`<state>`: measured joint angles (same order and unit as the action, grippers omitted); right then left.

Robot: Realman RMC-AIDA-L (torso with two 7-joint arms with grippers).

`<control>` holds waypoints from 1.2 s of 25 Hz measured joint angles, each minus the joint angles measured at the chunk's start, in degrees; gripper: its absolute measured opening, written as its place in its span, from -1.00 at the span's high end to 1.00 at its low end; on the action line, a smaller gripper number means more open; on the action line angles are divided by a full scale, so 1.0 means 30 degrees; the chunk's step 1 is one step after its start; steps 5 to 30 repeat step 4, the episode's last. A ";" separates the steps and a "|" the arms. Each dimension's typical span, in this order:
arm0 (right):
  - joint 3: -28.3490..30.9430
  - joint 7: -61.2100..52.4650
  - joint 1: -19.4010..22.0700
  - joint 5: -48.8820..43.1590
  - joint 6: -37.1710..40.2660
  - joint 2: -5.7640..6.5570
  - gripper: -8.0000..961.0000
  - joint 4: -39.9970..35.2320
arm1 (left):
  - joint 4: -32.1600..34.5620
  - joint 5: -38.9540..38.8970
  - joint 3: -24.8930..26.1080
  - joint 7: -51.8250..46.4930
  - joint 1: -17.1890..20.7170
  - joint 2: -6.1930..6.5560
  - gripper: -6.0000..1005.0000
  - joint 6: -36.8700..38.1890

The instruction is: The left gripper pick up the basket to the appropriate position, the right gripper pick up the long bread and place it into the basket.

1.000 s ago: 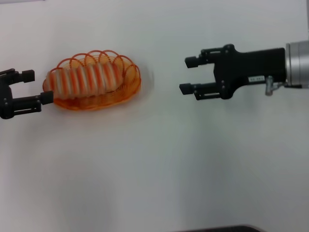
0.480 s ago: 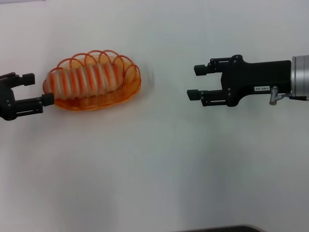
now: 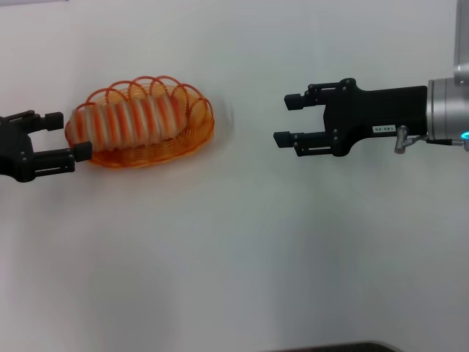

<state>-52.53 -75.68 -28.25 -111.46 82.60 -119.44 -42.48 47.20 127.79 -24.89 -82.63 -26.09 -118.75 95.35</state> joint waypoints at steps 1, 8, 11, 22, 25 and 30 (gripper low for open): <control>-0.0017 0.0015 -0.0024 0.0002 -0.0060 0.0001 -0.49 0.0008 | 0.0000 0.0000 0.0000 -0.0005 -0.0002 0.0000 -0.69 0.0001; -0.0072 0.0156 -0.0055 0.0002 -0.0258 -0.0011 -0.49 0.0026 | 0.0000 0.0000 0.0001 -0.0009 -0.0002 -0.0009 -0.69 0.0001; -0.0072 0.0156 -0.0055 0.0002 -0.0258 -0.0011 -0.49 0.0026 | 0.0000 0.0000 0.0001 -0.0009 -0.0002 -0.0009 -0.69 0.0001; -0.0072 0.0156 -0.0055 0.0002 -0.0258 -0.0011 -0.49 0.0026 | 0.0000 0.0000 0.0001 -0.0009 -0.0002 -0.0009 -0.69 0.0001; -0.0072 0.0156 -0.0055 0.0002 -0.0258 -0.0011 -0.49 0.0026 | 0.0000 0.0000 0.0001 -0.0009 -0.0002 -0.0009 -0.69 0.0001; -0.0072 0.0156 -0.0055 0.0002 -0.0258 -0.0011 -0.49 0.0026 | 0.0000 0.0000 0.0001 -0.0009 -0.0002 -0.0009 -0.69 0.0001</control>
